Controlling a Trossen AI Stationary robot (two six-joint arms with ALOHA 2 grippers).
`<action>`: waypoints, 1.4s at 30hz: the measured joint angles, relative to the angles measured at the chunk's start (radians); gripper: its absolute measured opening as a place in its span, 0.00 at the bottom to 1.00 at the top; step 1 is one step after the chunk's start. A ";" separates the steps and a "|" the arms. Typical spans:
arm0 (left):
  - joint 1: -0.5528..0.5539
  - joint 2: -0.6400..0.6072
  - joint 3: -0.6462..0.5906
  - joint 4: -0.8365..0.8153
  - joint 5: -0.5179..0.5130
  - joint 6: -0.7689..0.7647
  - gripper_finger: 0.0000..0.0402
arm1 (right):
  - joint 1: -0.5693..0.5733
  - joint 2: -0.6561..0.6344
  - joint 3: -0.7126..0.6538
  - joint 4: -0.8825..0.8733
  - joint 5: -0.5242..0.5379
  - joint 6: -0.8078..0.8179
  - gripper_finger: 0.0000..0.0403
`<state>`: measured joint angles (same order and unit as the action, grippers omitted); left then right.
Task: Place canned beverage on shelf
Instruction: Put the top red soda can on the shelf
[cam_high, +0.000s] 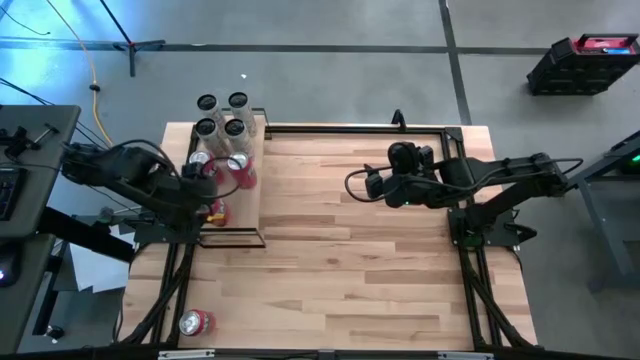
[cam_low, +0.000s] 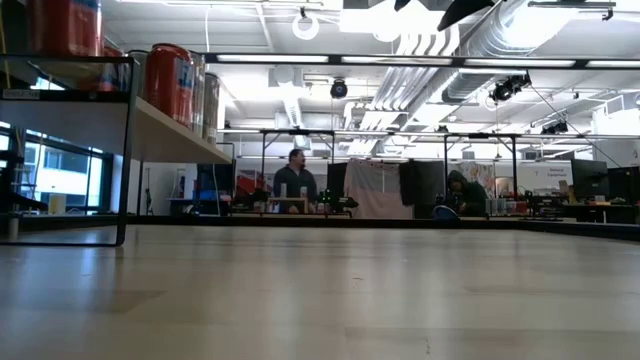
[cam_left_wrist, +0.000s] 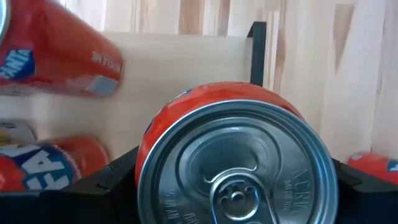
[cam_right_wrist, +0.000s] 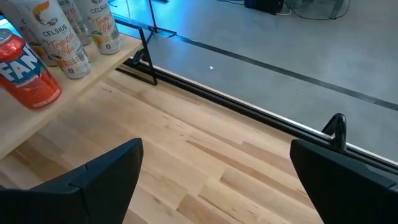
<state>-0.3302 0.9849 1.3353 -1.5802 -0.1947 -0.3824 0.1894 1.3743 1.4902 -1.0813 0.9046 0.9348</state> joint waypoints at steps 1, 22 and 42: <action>0.000 -0.008 -0.005 0.009 0.000 0.000 0.72 | 0.000 0.000 0.000 0.000 -0.002 0.003 0.97; 0.007 -0.184 -0.179 0.008 0.055 -0.094 0.72 | 0.000 0.000 0.000 0.047 -0.044 0.008 0.97; 0.077 -0.165 -0.179 0.009 0.031 -0.146 0.72 | 0.000 0.000 0.000 0.055 -0.042 0.029 0.97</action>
<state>-0.2530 0.8204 1.1564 -1.5715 -0.1639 -0.5289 0.1894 1.3743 1.4902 -1.0260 0.8627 0.9638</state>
